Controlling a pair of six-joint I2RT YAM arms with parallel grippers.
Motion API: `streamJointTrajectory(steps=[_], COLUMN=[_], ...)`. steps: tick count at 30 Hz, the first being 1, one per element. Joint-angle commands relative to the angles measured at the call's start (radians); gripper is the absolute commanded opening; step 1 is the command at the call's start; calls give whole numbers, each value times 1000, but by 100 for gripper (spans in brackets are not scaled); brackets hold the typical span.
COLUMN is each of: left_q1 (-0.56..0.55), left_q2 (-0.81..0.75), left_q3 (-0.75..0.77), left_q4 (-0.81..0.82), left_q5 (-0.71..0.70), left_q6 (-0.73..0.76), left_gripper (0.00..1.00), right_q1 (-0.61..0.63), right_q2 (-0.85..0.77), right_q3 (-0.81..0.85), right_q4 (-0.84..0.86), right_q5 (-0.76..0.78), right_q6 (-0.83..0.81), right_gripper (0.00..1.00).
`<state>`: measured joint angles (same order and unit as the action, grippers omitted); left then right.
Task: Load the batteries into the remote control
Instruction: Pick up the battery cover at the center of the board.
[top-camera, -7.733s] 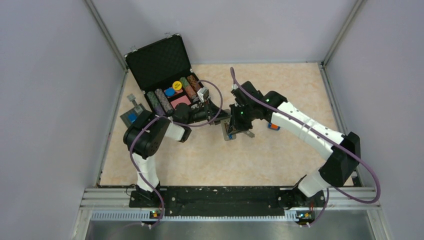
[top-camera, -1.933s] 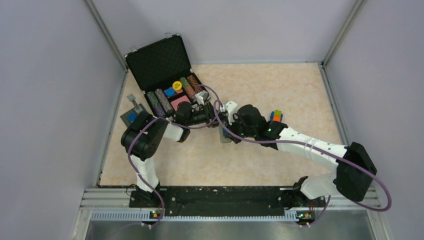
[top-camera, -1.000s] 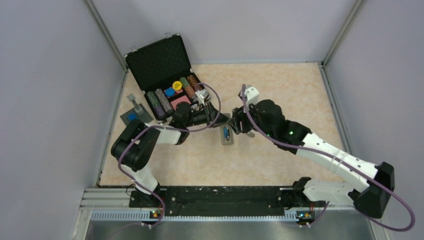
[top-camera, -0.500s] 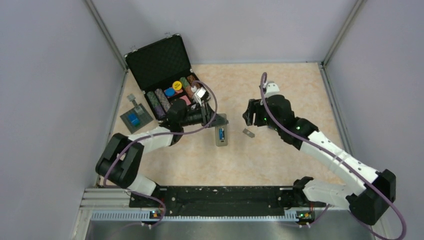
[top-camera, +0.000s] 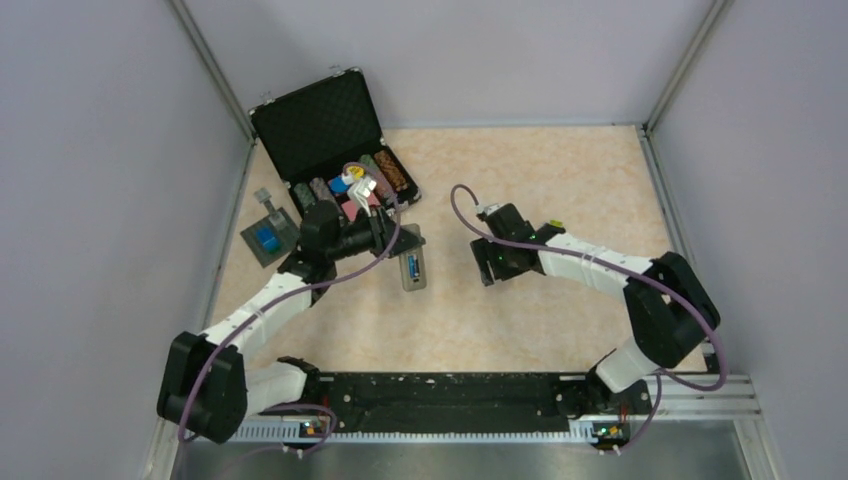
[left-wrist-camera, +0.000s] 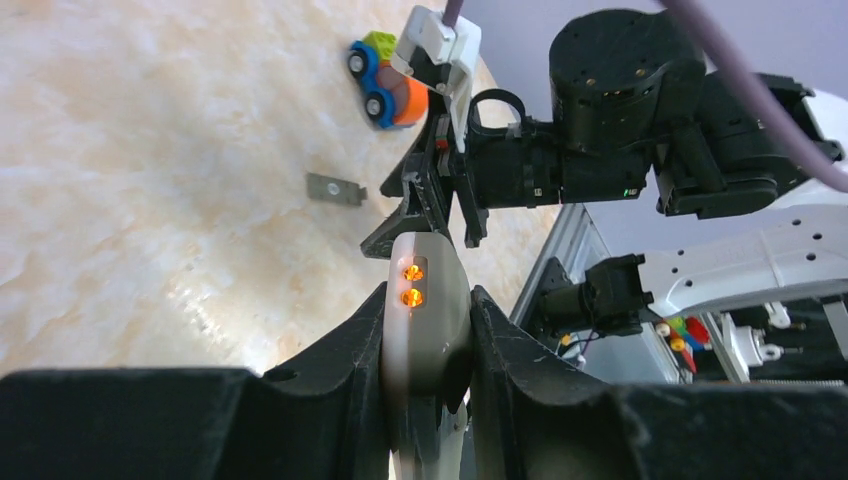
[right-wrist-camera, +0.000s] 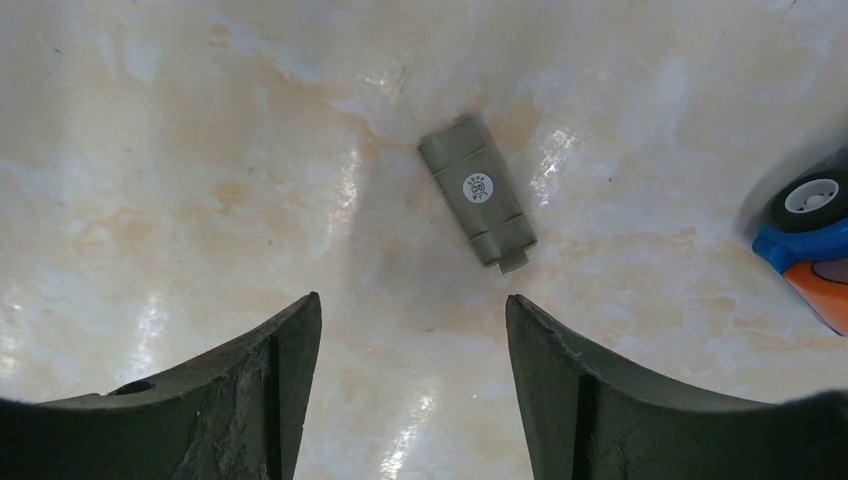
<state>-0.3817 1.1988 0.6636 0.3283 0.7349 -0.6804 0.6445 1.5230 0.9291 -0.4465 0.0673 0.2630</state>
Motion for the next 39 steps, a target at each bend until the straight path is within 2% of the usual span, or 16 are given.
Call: streamJointTrajectory(steps=[1, 9, 14, 21, 26, 31, 35, 37, 39], left_q1=[74, 176, 200, 208, 208, 210, 210, 211, 210], left_q2=[-97, -187, -187, -185, -186, -182, -187, -187, -187], left_q3=[-57, -100, -111, -117, -126, -132, -134, -136, -139], left_q4=[0, 16, 62, 69, 80, 97, 99, 102, 103], left_q5=[-23, -3, 21, 25, 21, 16, 10, 8, 7], left_q6=[-36, -98, -133, -138, -149, -162, -165, -167, -167], left_gripper=[0, 0, 0, 0, 0, 0, 0, 0, 0], right_q1=[-6, -8, -25, -95, -94, -97, -96, -95, -95], right_q2=[56, 158, 193, 192, 132, 59, 16, -1, 0], right_q3=[37, 101, 107, 98, 53, 25, 29, 35, 40], right_q4=[3, -38, -25, -38, 59, 164, 141, 118, 115], right_q5=[60, 138, 121, -46, -219, -279, -200, -160, -198], right_q6=[-104, -86, -74, 78, 267, 394, 342, 248, 101], right_gripper=[67, 65, 53, 37, 36, 44, 48, 45, 43])
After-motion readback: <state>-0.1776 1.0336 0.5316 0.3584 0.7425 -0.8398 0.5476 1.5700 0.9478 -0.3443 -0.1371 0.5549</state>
